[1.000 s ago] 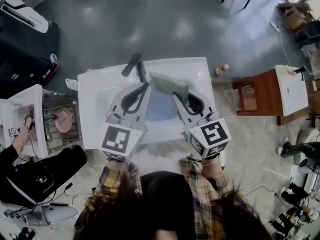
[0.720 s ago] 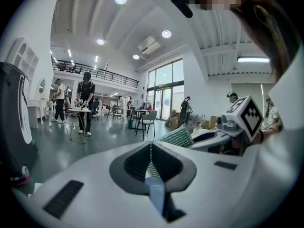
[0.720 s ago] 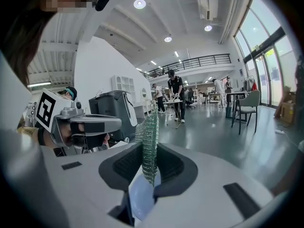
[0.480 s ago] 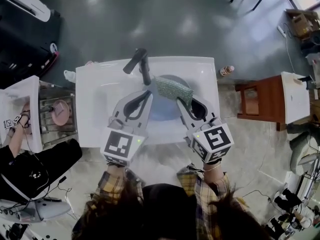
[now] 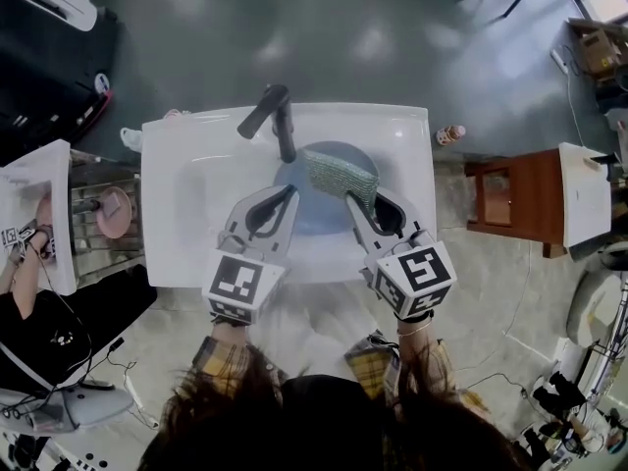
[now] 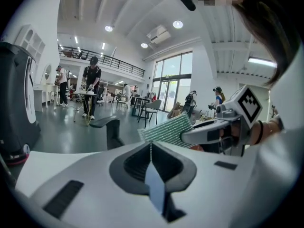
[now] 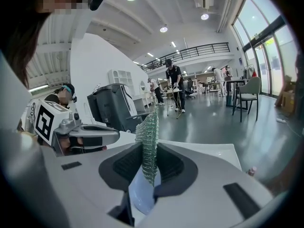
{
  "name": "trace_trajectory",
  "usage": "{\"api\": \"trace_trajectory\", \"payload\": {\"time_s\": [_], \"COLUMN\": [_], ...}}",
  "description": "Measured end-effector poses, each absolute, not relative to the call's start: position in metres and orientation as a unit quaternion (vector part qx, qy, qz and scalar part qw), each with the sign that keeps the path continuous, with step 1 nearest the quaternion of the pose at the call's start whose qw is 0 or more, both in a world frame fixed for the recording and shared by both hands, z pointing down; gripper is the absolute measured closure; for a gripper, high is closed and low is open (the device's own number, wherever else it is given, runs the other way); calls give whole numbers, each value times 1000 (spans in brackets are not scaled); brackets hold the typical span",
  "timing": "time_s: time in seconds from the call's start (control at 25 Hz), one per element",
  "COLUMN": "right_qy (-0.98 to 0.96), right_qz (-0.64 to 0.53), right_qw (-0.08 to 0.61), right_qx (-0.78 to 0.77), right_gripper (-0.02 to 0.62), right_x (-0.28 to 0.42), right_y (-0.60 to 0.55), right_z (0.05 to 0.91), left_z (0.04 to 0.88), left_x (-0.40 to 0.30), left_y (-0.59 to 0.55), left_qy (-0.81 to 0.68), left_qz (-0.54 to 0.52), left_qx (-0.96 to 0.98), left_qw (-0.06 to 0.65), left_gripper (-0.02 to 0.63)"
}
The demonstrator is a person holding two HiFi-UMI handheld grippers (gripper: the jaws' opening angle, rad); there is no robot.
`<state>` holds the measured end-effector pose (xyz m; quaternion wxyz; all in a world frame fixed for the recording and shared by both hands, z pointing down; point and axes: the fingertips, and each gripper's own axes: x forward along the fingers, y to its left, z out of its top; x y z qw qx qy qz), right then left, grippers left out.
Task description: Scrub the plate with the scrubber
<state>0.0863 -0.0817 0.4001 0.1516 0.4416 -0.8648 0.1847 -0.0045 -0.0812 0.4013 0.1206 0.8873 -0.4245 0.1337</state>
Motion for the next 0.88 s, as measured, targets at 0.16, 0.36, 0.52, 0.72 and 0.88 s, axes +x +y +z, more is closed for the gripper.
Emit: {"api": "trace_trajectory", "payload": {"time_s": [0.16, 0.36, 0.52, 0.72, 0.88], "right_qy": [-861, -856, -851, -844, -840], "right_qz": [200, 220, 233, 249, 261], "right_qw": [154, 155, 162, 170, 175], "right_qx": [441, 442, 442, 443, 443], "right_gripper": [499, 499, 499, 499, 499], "right_x": [87, 92, 96, 97, 98], "right_y": [-84, -90, -97, -104, -108], "right_z": [416, 437, 454, 473, 488], "left_z": [422, 444, 463, 484, 502], "left_x": [-5, -5, -4, -4, -7], "left_y": [-81, -84, -88, -95, -102], "left_qy": [-425, -426, -426, -429, -434], "left_qz": [143, 149, 153, 163, 174], "left_qx": [884, 881, 877, 871, 863], "left_qw": [135, 141, 161, 176, 190], "left_gripper": [586, 586, 586, 586, 586]}}
